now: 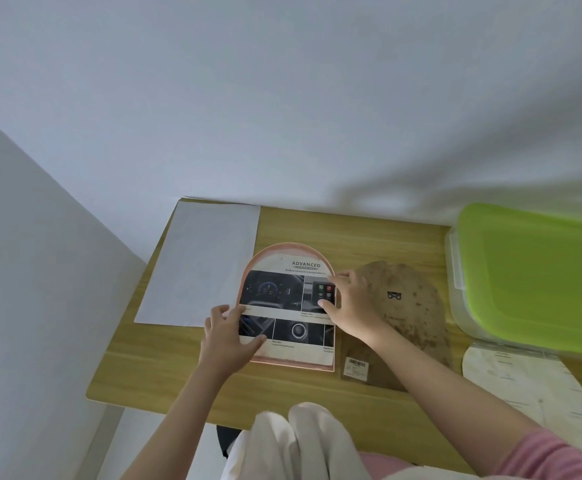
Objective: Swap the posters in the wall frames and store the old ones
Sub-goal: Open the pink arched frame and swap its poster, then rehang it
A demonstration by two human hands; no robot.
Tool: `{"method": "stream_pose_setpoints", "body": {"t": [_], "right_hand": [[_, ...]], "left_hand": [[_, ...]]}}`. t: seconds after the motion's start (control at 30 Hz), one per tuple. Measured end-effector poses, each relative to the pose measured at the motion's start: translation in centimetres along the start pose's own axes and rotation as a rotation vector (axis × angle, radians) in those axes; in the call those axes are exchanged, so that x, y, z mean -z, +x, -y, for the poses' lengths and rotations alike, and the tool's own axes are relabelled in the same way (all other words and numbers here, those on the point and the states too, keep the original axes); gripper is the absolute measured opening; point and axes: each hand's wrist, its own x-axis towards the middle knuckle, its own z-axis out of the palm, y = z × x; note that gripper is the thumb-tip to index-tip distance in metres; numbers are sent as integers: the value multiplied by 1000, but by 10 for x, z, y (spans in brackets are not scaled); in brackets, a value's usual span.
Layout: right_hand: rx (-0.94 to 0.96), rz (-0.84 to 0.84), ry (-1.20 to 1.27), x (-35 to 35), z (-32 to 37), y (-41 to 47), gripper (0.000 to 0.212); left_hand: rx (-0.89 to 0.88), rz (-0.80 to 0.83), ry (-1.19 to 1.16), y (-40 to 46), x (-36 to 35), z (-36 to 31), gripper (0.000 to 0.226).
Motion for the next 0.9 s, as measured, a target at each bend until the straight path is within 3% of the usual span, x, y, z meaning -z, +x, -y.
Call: {"method": "stream_pose_setpoints", "body": {"t": [0.2,0.43,0.6,0.73,0.9], "right_hand": [[-123,-126,107,17,-35,-46,51],[-449,-227,61,32,-87,-110,54],[-591,-157,44,37,-100,-126,62],[-588,-109,22,39,-101,-129,63],[-573,-113,58,40,-102,-131,63]], "left_hand": [[-100,-112,-149,-18,-14,-49,51],[-261,140,-287,-44,-58,-121,59],[-195,292,-172,-56,-85,-145,74],[-228,290,-63,-59,-90,-154,73],[-147,373,13,-59,-93,-164,71]]}}
